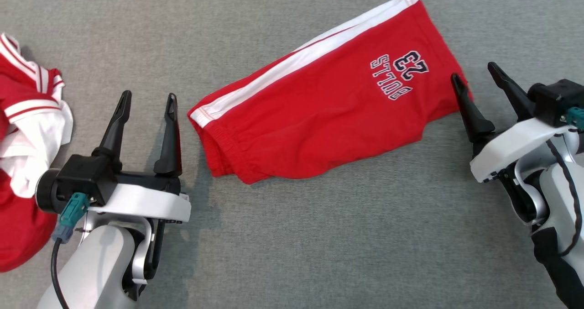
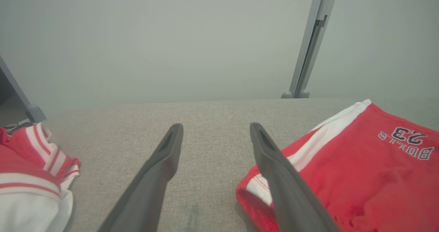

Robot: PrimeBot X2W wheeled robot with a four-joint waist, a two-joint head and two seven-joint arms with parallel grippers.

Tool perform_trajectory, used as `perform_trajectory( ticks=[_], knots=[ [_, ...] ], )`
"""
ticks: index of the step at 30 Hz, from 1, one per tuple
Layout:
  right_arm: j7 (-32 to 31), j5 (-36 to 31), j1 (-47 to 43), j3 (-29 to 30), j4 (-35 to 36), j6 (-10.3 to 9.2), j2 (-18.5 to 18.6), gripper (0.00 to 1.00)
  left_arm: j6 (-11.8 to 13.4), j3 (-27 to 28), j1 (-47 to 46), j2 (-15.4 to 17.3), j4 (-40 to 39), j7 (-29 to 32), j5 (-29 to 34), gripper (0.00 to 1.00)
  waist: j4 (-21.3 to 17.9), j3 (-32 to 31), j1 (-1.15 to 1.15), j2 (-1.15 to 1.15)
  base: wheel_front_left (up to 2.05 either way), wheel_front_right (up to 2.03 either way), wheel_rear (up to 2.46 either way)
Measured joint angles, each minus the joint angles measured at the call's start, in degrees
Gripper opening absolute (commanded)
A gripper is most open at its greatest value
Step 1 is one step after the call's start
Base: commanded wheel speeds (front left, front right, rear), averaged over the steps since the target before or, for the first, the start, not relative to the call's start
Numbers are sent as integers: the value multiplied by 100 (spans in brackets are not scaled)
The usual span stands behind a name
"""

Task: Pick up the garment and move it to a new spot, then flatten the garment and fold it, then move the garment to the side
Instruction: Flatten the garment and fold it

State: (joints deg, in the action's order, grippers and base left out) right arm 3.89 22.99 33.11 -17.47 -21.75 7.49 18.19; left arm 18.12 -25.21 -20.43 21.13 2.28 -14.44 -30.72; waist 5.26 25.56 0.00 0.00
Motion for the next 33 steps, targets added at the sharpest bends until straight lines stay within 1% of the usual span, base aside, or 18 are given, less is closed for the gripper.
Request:
perform_trajectory(
  ticks=[5, 9, 10, 11, 12, 17, 22, 29, 33],
  knots=[
    [-30, 245, 333, -388, -697, 1, 73, 100, -135, 1, -129, -56, 31, -30, 111, 100, 222, 120, 0, 0, 0, 0, 0],
    [75, 488, 514, -568, -1011, 1, 98, 100, -299, -15, -157, -71, 35, -38, 245, 100, 321, 166, 0, 0, 0, 0, 0],
    [105, 533, 535, -606, -1067, 0, 104, 95, -336, -9, -165, -77, 35, -38, 252, 100, 331, 168, 0, 0, 0, 0, 0],
    [151, 579, 552, -633, -1111, 0, 104, 62, -356, 3, -174, -80, 41, -40, 265, 100, 334, 169, 0, 0, 0, 0, 0],
    [172, 636, 572, -658, -1168, 0, 100, 0, -393, 31, -180, -80, 36, -40, 296, 100, 333, 167, 0, 0, 0, 0, 0],
    [432, 890, 573, -768, -1243, 1, 65, 0, -538, 190, -174, -169, -4, -46, 372, 100, 290, 129, 0, 0, 0, 0, 0],
    [793, 1034, 261, -681, -1044, 1, 9, 0, -622, 397, -79, -204, -33, -46, 498, 100, 194, 59, 0, 0, 0, 0, 0],
    [1036, 1074, -753, -93, -476, 2, -207, 0, -695, 563, 146, -199, -12, -46, 568, 100, -61, -127, 0, 0, 0, 0, 0],
    [1078, 956, -1406, 271, -129, 1, -397, 0, -698, 610, 294, -170, 27, -46, 548, 100, -255, -263, 0, 0, 0, 0, 0]
  ],
)
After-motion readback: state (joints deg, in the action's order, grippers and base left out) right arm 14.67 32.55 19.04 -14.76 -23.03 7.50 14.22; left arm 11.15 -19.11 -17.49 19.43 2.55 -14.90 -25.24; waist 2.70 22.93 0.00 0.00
